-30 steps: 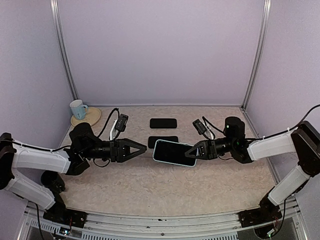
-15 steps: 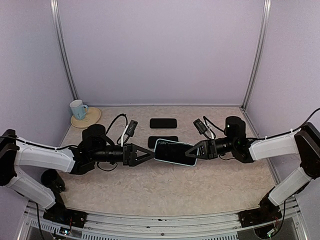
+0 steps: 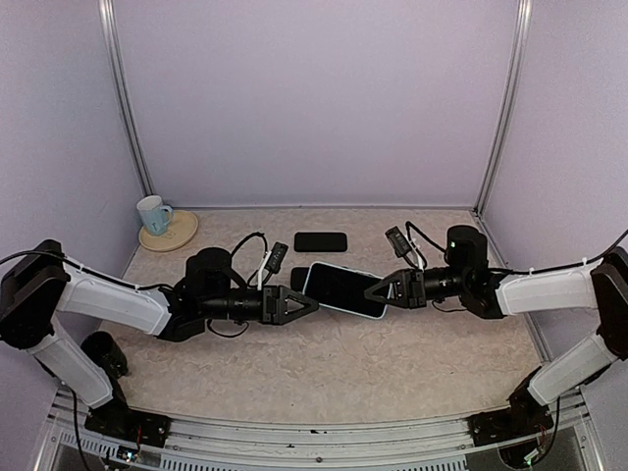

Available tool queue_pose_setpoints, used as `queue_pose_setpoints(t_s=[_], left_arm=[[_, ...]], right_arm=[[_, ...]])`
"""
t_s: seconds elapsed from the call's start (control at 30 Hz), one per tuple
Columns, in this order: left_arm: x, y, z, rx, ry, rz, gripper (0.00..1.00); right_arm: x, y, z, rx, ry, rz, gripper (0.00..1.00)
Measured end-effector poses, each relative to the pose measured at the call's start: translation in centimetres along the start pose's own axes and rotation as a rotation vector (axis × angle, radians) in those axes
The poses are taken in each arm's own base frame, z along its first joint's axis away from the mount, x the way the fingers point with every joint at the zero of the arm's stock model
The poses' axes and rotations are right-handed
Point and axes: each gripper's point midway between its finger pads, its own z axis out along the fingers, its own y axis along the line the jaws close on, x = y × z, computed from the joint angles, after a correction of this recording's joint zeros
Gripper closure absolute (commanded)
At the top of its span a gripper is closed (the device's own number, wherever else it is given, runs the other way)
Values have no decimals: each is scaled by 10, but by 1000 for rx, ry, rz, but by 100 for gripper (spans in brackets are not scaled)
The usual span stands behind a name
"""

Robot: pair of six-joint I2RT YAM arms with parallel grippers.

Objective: Put the phone into the phone case
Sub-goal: Press the corner of the phone case at the bottom right corner of the phone case.

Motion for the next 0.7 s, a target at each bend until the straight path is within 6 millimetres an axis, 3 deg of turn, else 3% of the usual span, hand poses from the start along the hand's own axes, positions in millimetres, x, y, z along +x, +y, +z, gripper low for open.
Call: queue_pose_setpoints(t_s=[0.1,0.23,0.37,0.7], left_arm=[[-1,0,1,1,-6,-4,76],[-5,0,0,1,-22,1,68],[-10,-1,0,4,-43,-1,69],[-20,1,-5,16,-75,-11,99]], right_arm=[[-1,-1,-1,11,-5,-11,100],[-2,0,-1,17,-8,-18,100],[-1,0,-1,19,-7,-17,100],[-2,1,-1,17,-10,-24,100]])
